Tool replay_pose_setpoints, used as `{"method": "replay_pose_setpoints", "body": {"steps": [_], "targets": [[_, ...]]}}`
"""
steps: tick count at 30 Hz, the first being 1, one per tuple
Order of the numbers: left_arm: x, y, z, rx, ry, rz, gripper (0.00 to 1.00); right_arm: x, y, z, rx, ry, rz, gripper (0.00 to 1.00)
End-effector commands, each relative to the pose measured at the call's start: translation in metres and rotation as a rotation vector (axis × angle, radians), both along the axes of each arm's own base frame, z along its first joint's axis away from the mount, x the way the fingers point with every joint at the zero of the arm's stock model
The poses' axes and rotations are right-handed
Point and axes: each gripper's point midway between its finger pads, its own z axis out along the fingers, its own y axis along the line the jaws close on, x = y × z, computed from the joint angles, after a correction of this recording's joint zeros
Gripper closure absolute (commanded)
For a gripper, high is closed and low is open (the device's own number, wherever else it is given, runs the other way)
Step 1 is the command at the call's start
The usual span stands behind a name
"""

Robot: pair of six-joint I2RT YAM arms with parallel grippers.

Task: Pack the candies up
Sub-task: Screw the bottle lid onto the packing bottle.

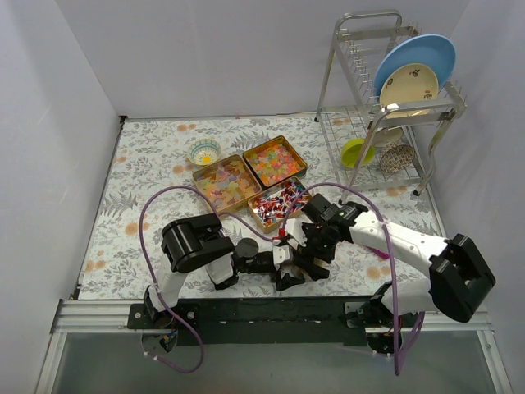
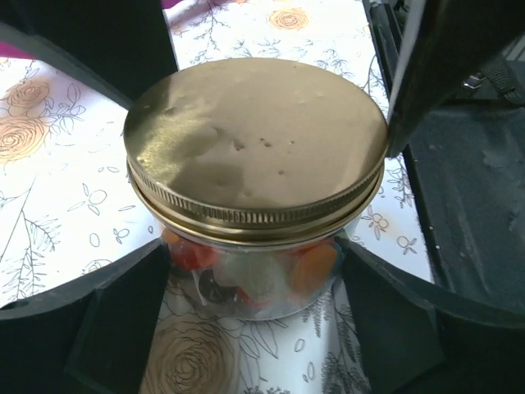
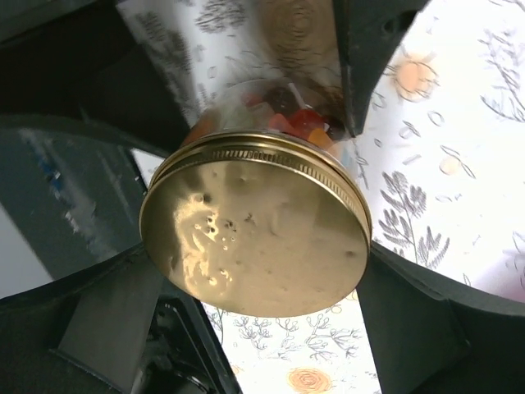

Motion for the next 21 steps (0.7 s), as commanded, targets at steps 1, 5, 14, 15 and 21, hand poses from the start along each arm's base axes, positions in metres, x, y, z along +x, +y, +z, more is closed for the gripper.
{"method": "replay_pose_setpoints", "body": {"steps": [1,5,14,15,21], "targets": [[0.022,0.019,-0.018,-0.088,-0.096,0.149,0.17,0.038,0.047,0.015,0.163,-0.224,-0.104,0.02],[0.026,0.022,-0.016,-0.088,-0.104,0.164,0.16,0.047,0.059,0.034,0.267,-0.258,-0.214,0.02],[0.027,0.028,-0.016,-0.086,-0.076,0.155,0.18,0.053,0.068,0.067,0.39,-0.312,-0.265,0.02],[0.027,0.027,-0.016,-0.086,-0.078,0.155,0.18,0.053,0.067,0.069,0.392,-0.315,-0.268,0.02],[0.03,0.027,-0.018,-0.086,-0.065,0.167,0.18,0.044,0.062,0.068,0.342,-0.245,-0.303,0.02]]}}
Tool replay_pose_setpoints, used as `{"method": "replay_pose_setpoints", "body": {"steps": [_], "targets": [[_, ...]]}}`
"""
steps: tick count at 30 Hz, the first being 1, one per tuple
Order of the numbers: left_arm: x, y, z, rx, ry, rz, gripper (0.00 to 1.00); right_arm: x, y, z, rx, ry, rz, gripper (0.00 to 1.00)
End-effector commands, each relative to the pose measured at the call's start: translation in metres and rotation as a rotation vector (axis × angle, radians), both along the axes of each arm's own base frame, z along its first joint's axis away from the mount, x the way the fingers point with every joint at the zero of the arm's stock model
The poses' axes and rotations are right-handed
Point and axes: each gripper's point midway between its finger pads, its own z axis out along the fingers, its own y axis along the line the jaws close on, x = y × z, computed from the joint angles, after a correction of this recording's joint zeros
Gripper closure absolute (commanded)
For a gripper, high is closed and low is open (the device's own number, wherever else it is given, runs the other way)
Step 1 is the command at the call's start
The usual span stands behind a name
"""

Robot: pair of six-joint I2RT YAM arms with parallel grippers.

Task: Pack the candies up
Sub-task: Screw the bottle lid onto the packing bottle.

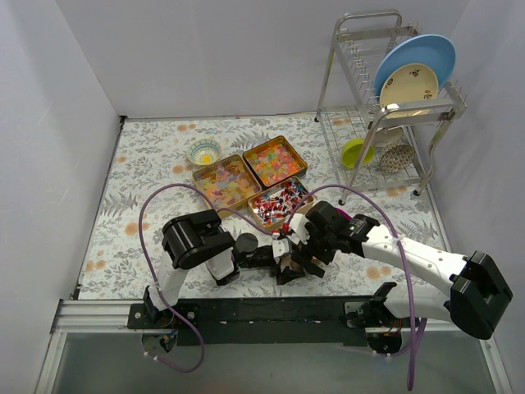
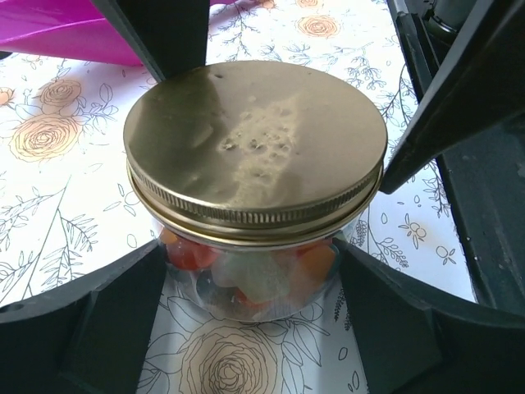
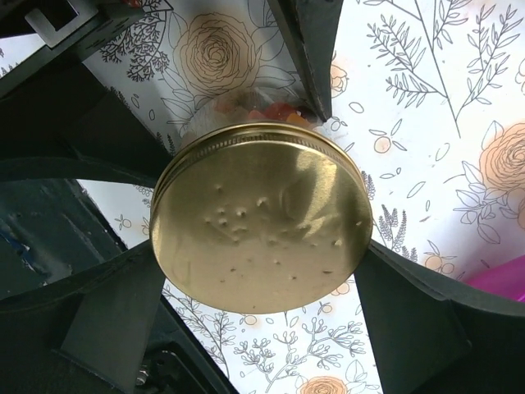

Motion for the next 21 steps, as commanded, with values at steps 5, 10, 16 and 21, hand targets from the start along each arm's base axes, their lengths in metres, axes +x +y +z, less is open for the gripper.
{"method": "replay_pose_setpoints", "body": {"steps": [5,10,16,21], "targets": [[0.009,0.029,-0.019,-0.074,-0.053,0.133,0.18,0.01,0.057,0.058,0.288,-0.037,0.015,0.02],[0.01,0.029,-0.019,-0.073,-0.051,0.133,0.18,-0.001,0.041,0.041,0.211,0.013,0.026,0.02],[0.01,0.028,-0.02,-0.077,-0.033,0.136,0.19,-0.011,0.035,0.035,0.198,0.052,0.051,0.02],[0.012,0.029,-0.023,-0.072,-0.017,0.155,0.25,-0.01,0.034,0.036,0.202,0.057,0.048,0.02]]}}
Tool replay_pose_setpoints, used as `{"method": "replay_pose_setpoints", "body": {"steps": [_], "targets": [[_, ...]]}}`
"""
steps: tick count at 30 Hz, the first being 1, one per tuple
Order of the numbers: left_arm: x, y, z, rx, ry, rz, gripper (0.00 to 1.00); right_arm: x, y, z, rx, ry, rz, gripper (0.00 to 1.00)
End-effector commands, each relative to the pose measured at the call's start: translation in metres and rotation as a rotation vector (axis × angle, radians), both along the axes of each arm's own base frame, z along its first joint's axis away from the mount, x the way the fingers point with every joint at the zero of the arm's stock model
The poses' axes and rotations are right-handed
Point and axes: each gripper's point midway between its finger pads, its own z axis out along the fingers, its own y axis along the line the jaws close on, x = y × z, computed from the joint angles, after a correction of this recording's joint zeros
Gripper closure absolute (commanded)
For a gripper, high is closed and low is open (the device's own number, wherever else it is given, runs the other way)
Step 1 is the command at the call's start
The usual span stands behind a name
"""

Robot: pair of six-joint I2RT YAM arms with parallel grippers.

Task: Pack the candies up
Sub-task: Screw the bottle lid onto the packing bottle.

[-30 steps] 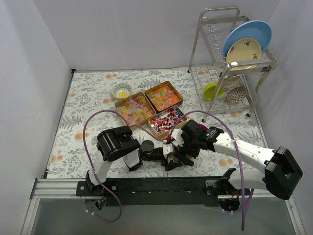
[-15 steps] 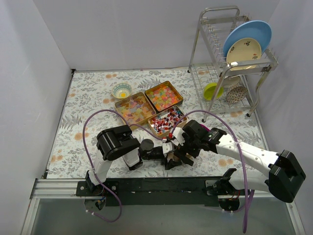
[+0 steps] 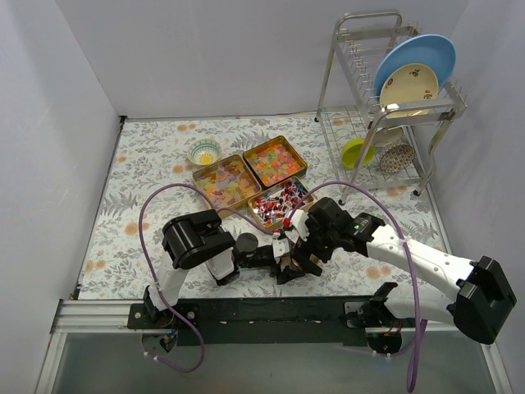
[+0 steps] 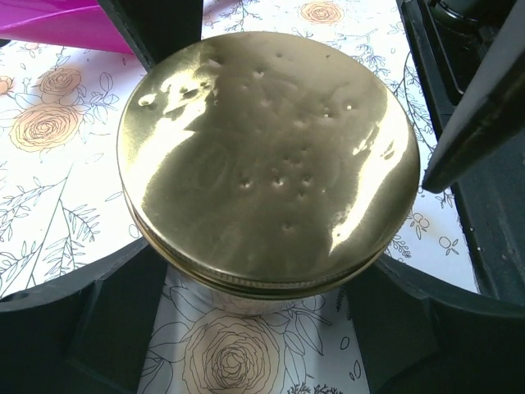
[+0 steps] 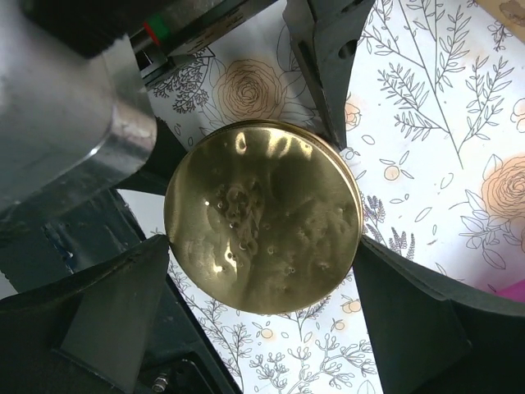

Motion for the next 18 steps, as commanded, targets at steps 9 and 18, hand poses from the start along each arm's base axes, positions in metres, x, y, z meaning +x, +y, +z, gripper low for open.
{"method": "replay_pose_setpoints", "body": {"steps": [9,18], "targets": [[0.006,0.031,-0.02,-0.07,-0.017,0.135,0.33,0.014,0.006,0.011,0.053,-0.005,-0.006,0.02],[0.003,0.038,-0.027,-0.018,0.007,0.134,0.35,0.026,0.0,0.037,0.041,-0.039,-0.018,0.02]]}}
